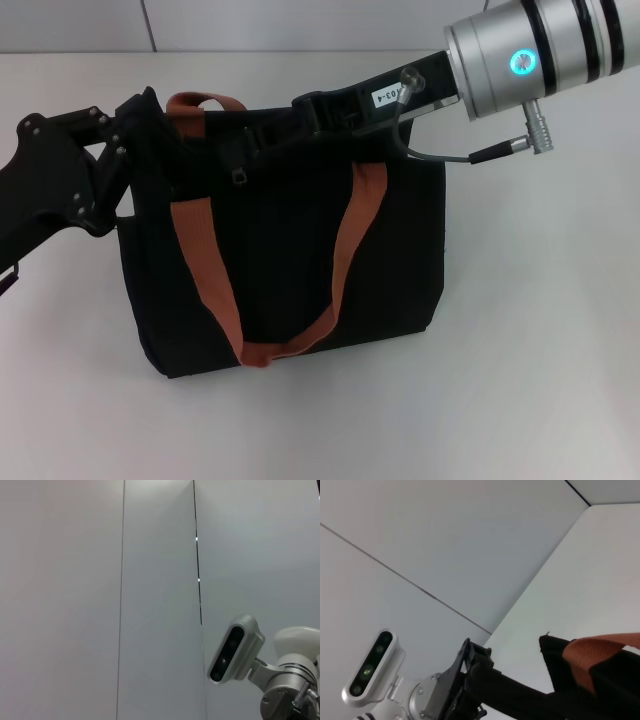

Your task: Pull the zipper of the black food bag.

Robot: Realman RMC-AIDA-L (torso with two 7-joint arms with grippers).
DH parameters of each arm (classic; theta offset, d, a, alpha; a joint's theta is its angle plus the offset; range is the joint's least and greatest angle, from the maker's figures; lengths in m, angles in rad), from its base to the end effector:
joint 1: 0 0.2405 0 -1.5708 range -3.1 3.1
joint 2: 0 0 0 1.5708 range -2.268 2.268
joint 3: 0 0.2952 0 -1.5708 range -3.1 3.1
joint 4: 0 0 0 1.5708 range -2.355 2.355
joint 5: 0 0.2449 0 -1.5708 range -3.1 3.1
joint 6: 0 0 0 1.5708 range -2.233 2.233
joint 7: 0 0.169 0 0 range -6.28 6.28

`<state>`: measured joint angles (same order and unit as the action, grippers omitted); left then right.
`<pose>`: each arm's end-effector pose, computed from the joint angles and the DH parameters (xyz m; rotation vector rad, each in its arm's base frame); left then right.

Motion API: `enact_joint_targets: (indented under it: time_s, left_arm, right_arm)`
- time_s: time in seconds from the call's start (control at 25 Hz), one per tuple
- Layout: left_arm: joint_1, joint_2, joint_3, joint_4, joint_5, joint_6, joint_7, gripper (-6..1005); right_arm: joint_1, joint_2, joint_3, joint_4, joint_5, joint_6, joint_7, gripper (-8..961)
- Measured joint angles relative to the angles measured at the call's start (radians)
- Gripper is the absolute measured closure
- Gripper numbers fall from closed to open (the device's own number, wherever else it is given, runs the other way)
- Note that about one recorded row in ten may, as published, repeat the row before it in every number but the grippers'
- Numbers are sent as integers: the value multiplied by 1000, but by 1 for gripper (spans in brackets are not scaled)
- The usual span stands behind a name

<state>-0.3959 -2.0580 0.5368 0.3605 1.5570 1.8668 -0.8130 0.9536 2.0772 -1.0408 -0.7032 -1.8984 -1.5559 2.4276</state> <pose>-0.3124 0.3205 -0.0021 -2.2172 -0.1706 -1.3103 0.0914 0.4453 -0.0796 2.5995 -1.2541 -0.4724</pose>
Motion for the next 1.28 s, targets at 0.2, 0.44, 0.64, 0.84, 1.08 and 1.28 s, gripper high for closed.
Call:
enact_joint_targets:
  time_s: [0.2,0.44,0.64,0.84,1.08,1.28]
  left_arm:
    - [0,-2,0,0,0,0,0,960]
    - [-3,-5,0,0,0,1,-1,959]
    - [-7,-5,0,0,-1,2,-4,959]
    - [-8,-3,0,0,-8,2,-19,958]
    - [-11,-1,0,0,-9,3,-26,958]
    - [-14,-4,3,0,-10,5,-27,957]
  right_arm:
    - [7,3,-8,13,-2,10,0,562]
    - [4,4,-12,0,-2,2,2,563]
    - [-14,-5,-10,-27,-9,2,3,564]
    - [-38,-8,-8,-60,-35,5,6,565]
    - [-30,1,-15,-72,-54,13,4,565]
    - [-13,7,-45,-73,-52,44,-13,566]
